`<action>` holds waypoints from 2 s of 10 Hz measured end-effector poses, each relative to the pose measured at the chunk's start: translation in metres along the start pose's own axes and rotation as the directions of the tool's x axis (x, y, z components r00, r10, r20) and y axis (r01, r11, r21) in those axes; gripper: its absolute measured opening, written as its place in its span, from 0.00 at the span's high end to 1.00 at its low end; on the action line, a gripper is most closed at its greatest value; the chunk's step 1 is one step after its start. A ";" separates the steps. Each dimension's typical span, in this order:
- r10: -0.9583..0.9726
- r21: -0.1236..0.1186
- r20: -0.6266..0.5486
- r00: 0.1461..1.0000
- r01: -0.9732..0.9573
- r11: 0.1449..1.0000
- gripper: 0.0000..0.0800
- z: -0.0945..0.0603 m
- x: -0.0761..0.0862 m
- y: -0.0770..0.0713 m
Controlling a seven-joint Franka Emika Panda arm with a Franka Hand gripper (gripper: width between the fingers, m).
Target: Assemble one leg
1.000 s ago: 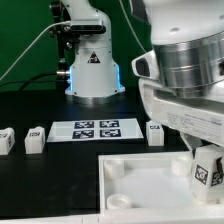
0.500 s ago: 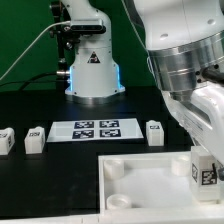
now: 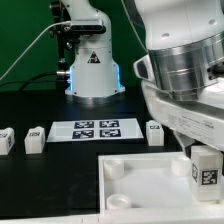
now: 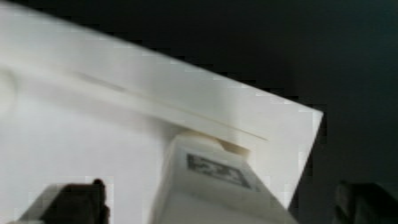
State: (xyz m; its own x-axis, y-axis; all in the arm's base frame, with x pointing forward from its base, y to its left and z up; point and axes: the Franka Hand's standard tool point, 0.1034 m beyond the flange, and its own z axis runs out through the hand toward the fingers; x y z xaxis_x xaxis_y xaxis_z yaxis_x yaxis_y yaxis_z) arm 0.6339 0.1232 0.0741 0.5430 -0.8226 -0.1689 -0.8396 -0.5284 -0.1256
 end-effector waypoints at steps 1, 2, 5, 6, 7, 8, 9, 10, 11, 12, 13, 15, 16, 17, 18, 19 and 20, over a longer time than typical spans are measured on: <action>-0.159 -0.009 -0.022 0.987 0.159 0.987 0.19 0.001 -0.003 -0.002; -0.248 -0.011 -0.021 0.968 0.248 0.969 0.19 0.001 -0.002 -0.002; -0.526 -0.039 -0.025 0.850 0.525 0.850 0.19 0.000 -0.001 -0.002; -0.642 -0.060 -0.029 0.766 0.640 0.766 0.19 -0.001 0.000 -0.003; -0.741 -0.068 -0.026 0.670 0.739 0.671 0.19 -0.001 0.003 -0.003; -0.745 -0.065 -0.025 0.666 0.743 0.666 0.19 -0.001 0.002 -0.003; -0.727 -0.064 -0.027 0.686 0.724 0.686 0.19 -0.001 0.002 -0.003; -0.729 -0.064 -0.027 0.684 0.727 0.684 0.35 -0.001 0.002 -0.003; -0.723 -0.063 -0.027 0.691 0.720 0.691 0.52 -0.001 0.002 -0.003; -0.606 -0.058 -0.036 0.794 0.604 0.795 0.61 -0.001 0.004 -0.001; -0.534 -0.056 -0.041 0.845 0.531 0.845 0.61 -0.001 0.005 -0.001; -0.332 -0.027 -0.038 0.942 0.331 0.943 0.62 0.000 0.010 0.001; -0.184 -0.011 -0.030 0.982 0.184 0.983 0.62 0.001 0.010 0.002; -0.040 -0.001 -0.022 0.999 0.040 0.999 0.62 0.002 0.009 0.002; 0.102 0.011 -0.010 0.995 -0.102 0.995 0.62 0.002 0.009 0.003; 0.253 0.031 0.010 0.967 -0.254 0.967 0.62 0.002 0.010 0.004; 0.376 0.043 0.033 0.926 -0.377 0.925 0.62 0.003 0.009 0.004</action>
Offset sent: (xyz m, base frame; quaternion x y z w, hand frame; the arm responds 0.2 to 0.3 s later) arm 0.0000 0.0000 0.0000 0.0000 0.0000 -0.1790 0.9838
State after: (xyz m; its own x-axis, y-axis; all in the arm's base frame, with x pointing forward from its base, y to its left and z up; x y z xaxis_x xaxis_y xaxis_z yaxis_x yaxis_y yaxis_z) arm 0.6356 0.1145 0.0688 0.1878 -0.9534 -0.2359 -0.9809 -0.1699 -0.0945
